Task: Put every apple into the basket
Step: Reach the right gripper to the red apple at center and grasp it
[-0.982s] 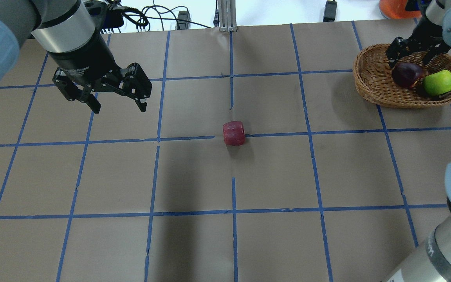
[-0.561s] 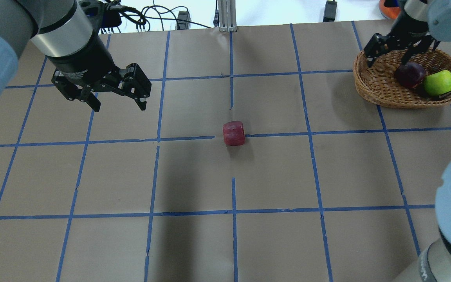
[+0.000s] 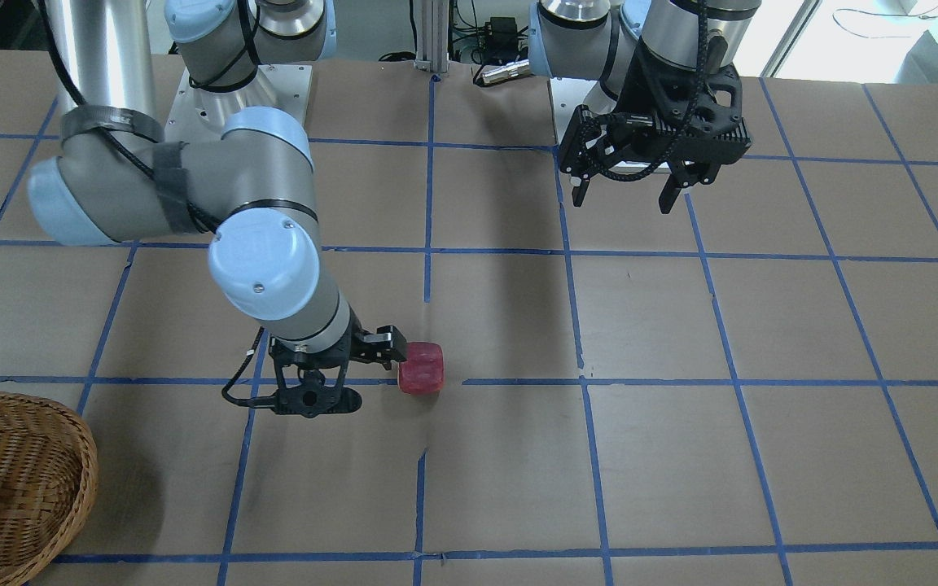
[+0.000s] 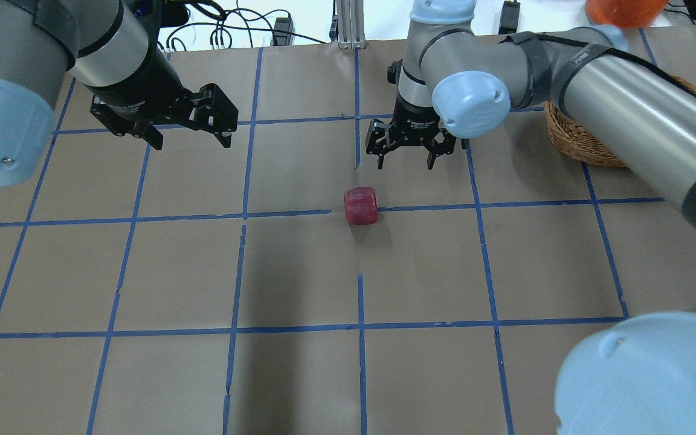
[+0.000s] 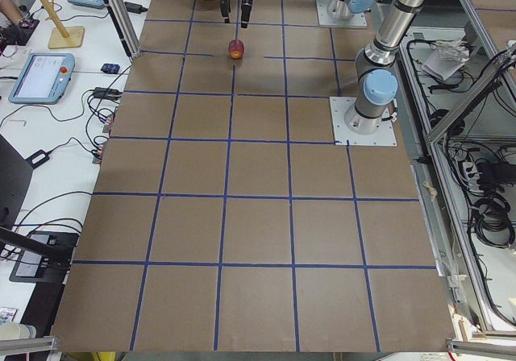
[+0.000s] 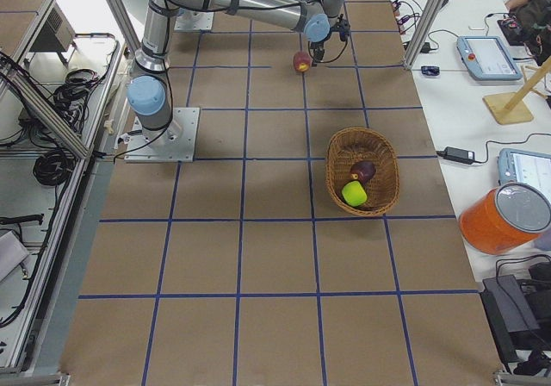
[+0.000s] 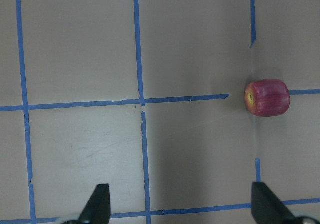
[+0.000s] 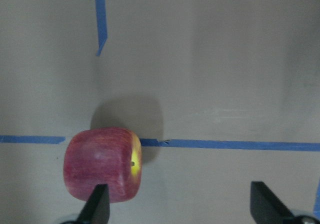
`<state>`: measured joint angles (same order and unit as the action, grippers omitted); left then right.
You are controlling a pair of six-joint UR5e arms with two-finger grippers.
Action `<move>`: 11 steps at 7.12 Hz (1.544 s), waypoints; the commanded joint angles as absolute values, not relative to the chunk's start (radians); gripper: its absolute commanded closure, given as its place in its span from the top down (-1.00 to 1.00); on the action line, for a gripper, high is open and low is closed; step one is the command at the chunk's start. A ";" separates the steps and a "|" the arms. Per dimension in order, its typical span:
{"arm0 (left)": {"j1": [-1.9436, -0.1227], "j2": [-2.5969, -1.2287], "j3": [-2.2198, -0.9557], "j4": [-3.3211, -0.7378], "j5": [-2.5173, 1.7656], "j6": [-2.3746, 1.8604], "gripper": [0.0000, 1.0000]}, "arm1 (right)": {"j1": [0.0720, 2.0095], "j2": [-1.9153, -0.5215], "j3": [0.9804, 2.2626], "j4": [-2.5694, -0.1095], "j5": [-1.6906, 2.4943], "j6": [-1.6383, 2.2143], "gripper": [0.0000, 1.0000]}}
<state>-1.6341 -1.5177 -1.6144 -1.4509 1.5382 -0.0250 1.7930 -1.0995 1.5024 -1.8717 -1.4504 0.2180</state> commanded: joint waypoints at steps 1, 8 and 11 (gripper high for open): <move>-1.634 -1.516 -1.615 -1.451 1.536 -0.025 1.00 | 1.854 -1.046 1.508 -1.917 -1.419 0.294 1.00; -1.628 -1.509 -1.620 -1.447 1.537 -0.025 1.00 | 1.864 -0.950 1.511 -2.019 -1.330 0.336 1.00; -1.628 -1.506 -1.620 -1.448 1.539 -0.025 1.00 | 1.878 -0.957 1.513 -2.014 -1.348 0.330 -1.00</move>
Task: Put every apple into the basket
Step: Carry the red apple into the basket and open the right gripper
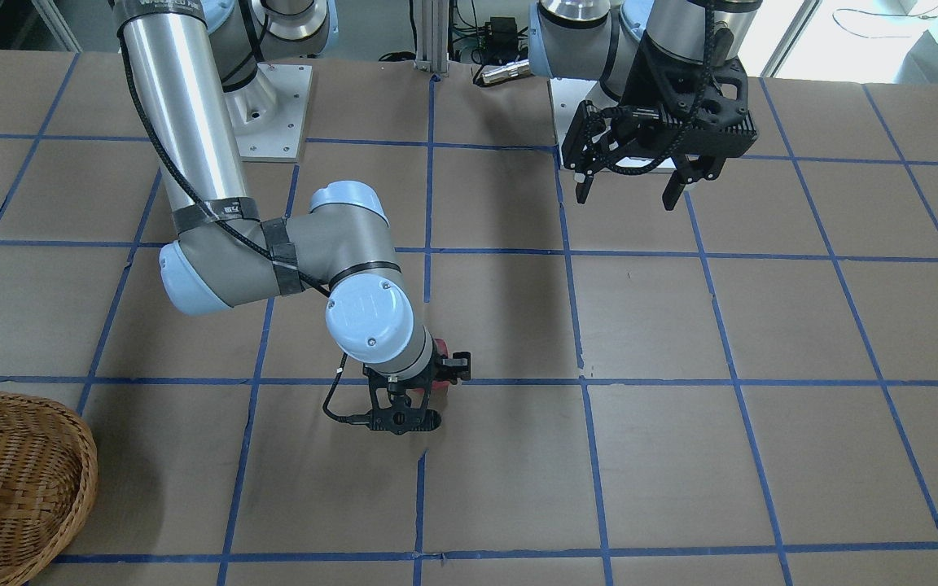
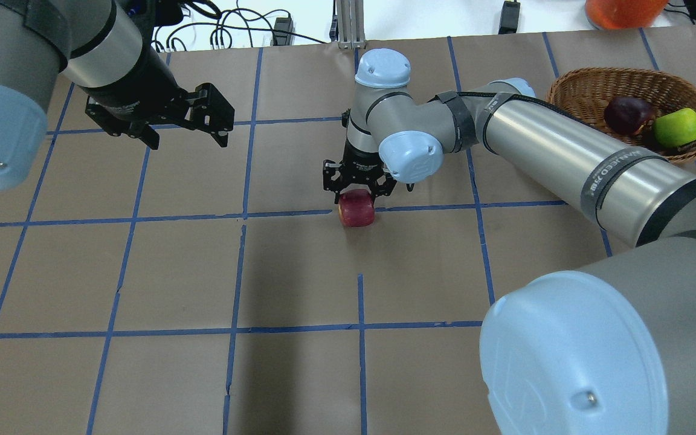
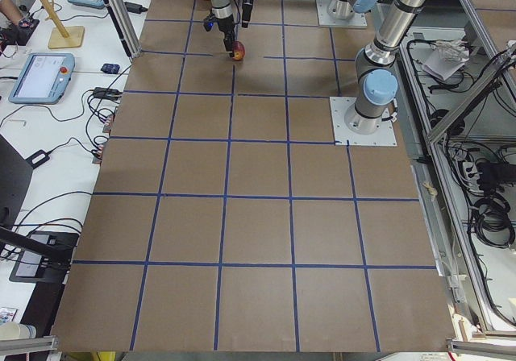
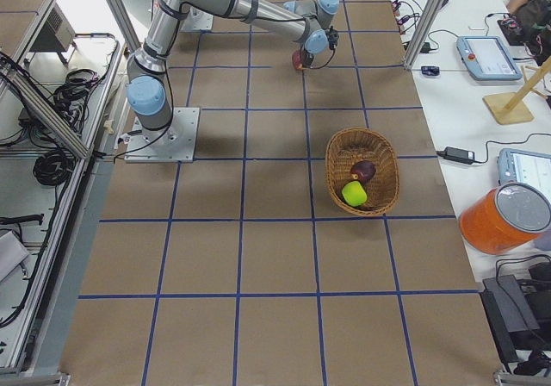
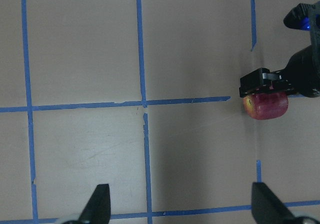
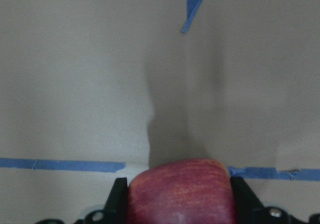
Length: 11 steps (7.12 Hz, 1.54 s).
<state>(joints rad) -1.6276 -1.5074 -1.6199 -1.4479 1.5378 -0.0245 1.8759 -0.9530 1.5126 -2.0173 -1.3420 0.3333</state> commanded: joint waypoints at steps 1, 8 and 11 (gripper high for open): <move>-1.628 -1.508 -1.620 -1.447 1.537 -0.025 1.00 | 1.878 -0.957 1.503 -2.003 -1.347 0.331 -1.00; -1.624 -1.506 -1.618 -1.448 1.539 -0.025 1.00 | 1.374 -1.063 1.339 -1.847 -1.546 0.135 -1.00; -1.623 -1.506 -1.617 -1.448 1.539 -0.025 1.00 | 1.244 -0.982 1.339 -1.985 -1.618 -0.170 -1.00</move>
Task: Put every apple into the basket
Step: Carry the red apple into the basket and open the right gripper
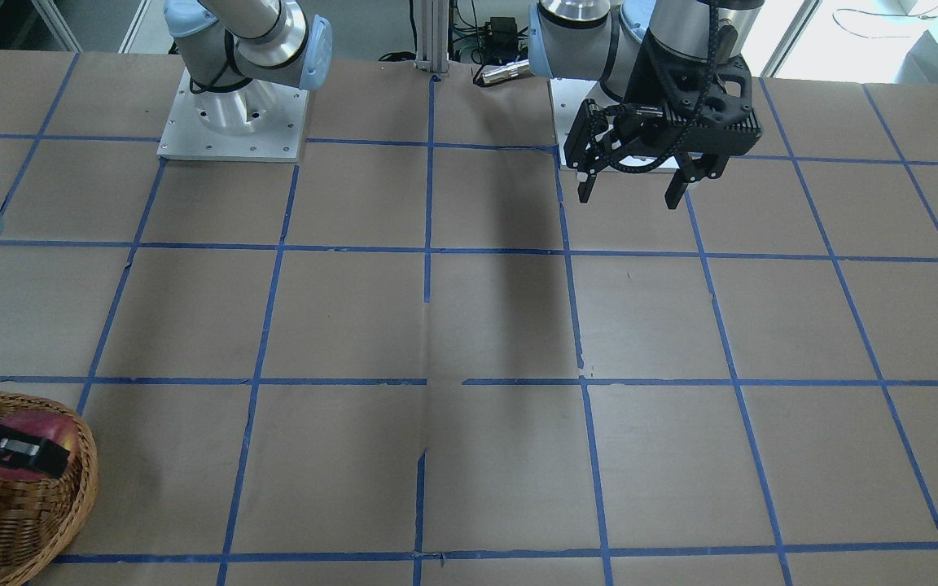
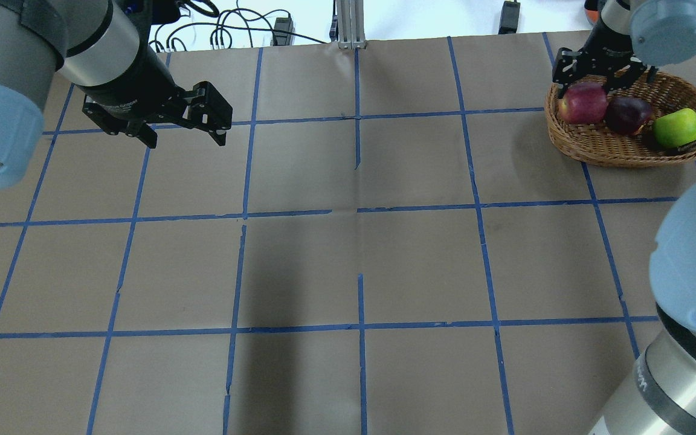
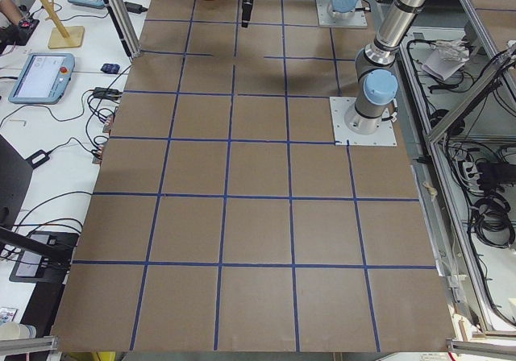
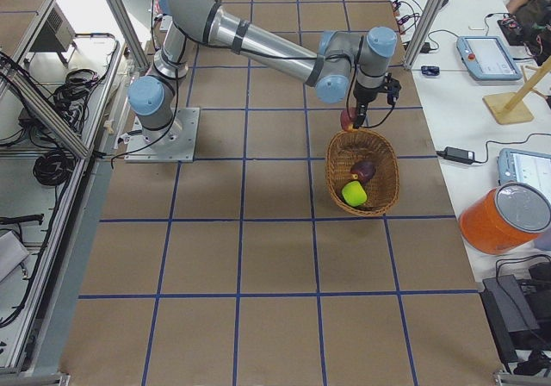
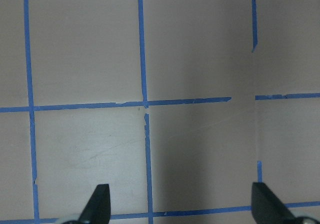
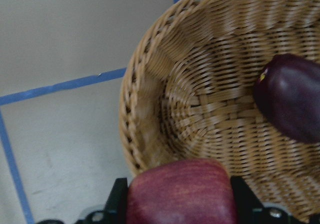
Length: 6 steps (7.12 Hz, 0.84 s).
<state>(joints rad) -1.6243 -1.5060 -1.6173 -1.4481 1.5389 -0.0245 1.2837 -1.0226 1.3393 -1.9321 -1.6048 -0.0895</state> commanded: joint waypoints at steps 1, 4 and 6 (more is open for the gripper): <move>-1.624 -1.506 -1.617 -1.448 1.540 -0.023 1.00 | 1.244 -0.957 1.336 -2.041 -1.620 -0.173 -1.00; -1.624 -1.505 -1.617 -1.448 1.539 -0.025 1.00 | 1.243 -0.943 1.341 -2.048 -1.611 -0.163 0.99; -1.624 -1.503 -1.618 -1.448 1.539 -0.025 1.00 | 1.244 -0.965 1.339 -2.025 -1.608 -0.161 1.00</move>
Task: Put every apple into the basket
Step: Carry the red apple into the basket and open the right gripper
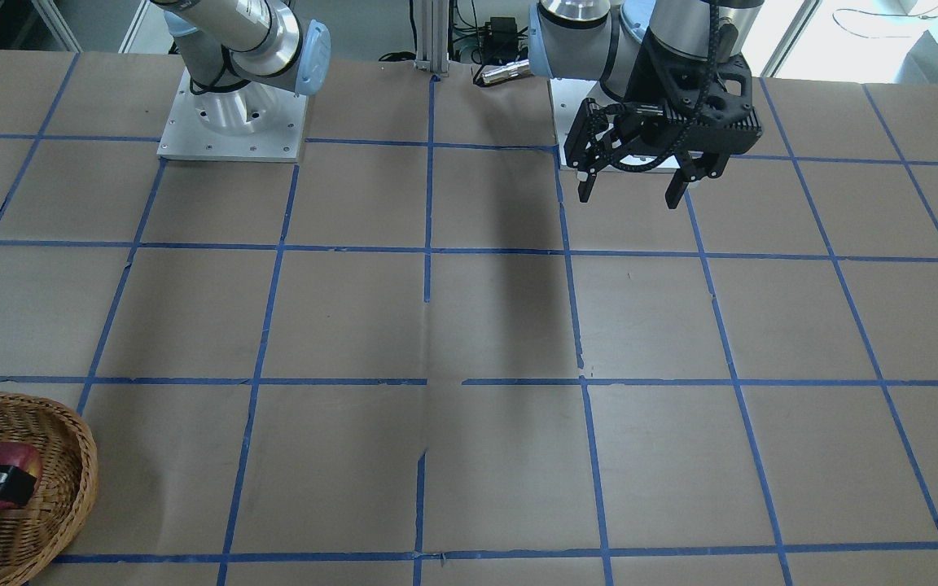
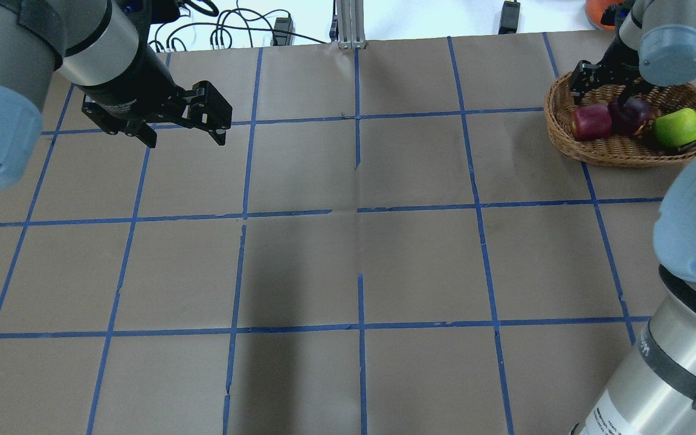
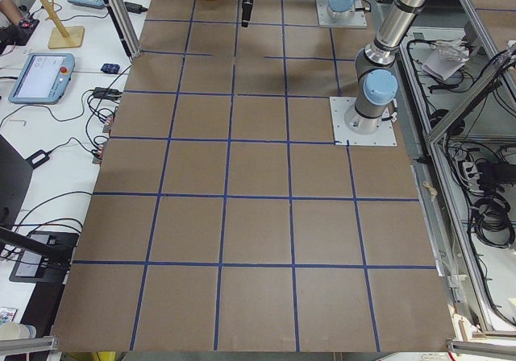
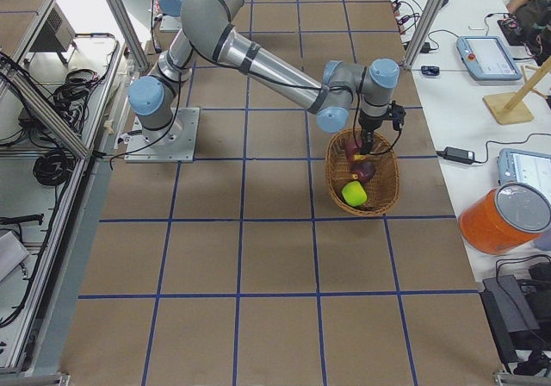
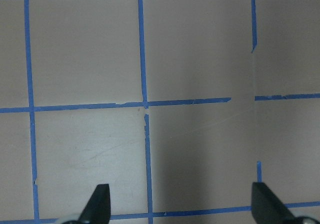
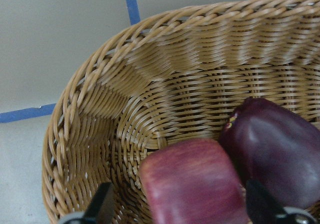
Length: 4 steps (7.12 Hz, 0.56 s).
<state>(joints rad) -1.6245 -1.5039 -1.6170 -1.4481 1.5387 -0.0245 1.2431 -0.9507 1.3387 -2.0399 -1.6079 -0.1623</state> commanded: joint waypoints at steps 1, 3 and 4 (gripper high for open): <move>-1.624 -1.505 -1.620 -1.448 1.540 -0.025 1.00 | 1.250 -1.013 1.344 -1.947 -1.608 -0.169 1.00; -1.624 -1.506 -1.618 -1.450 1.540 -0.025 1.00 | 1.334 -1.165 1.347 -1.679 -1.605 -0.111 1.00; -1.624 -1.505 -1.618 -1.450 1.542 -0.025 1.00 | 1.415 -1.227 1.348 -1.611 -1.603 -0.048 1.00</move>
